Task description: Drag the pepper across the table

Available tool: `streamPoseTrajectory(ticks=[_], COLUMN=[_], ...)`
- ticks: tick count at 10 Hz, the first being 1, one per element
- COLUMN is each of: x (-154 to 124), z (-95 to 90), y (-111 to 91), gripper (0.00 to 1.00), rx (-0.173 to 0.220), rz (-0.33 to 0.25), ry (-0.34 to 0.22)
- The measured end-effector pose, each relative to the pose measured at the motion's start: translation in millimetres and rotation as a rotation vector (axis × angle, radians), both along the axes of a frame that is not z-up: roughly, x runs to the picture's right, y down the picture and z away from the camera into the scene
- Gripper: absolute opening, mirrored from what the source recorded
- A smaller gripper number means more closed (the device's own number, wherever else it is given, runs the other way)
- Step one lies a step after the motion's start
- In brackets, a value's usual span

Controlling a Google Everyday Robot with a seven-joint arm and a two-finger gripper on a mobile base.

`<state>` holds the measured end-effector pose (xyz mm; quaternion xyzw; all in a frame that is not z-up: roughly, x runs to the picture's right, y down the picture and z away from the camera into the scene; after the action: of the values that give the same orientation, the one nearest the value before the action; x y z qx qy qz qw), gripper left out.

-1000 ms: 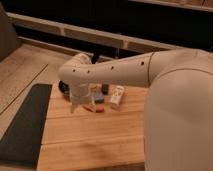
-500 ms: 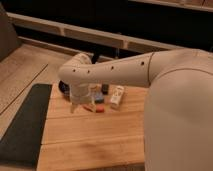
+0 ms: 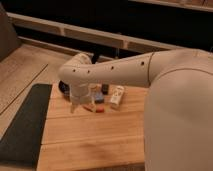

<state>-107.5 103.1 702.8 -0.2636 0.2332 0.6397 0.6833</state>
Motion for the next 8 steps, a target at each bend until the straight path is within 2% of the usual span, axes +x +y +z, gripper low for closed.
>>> streamPoseTrajectory(ticks=[4,5,7,8], x=[0,1,12,20], z=[0.1,1.0,7.8,11.6], y=[0,-3,-20,-36], gripper=[0.65,0.65,0.65,0.65], rx=[0.001,0.012,0.067,0.120], rz=[-0.001,-0.006,-0.009,-0.014], ry=[0.000,0.001,0.006,-0.010])
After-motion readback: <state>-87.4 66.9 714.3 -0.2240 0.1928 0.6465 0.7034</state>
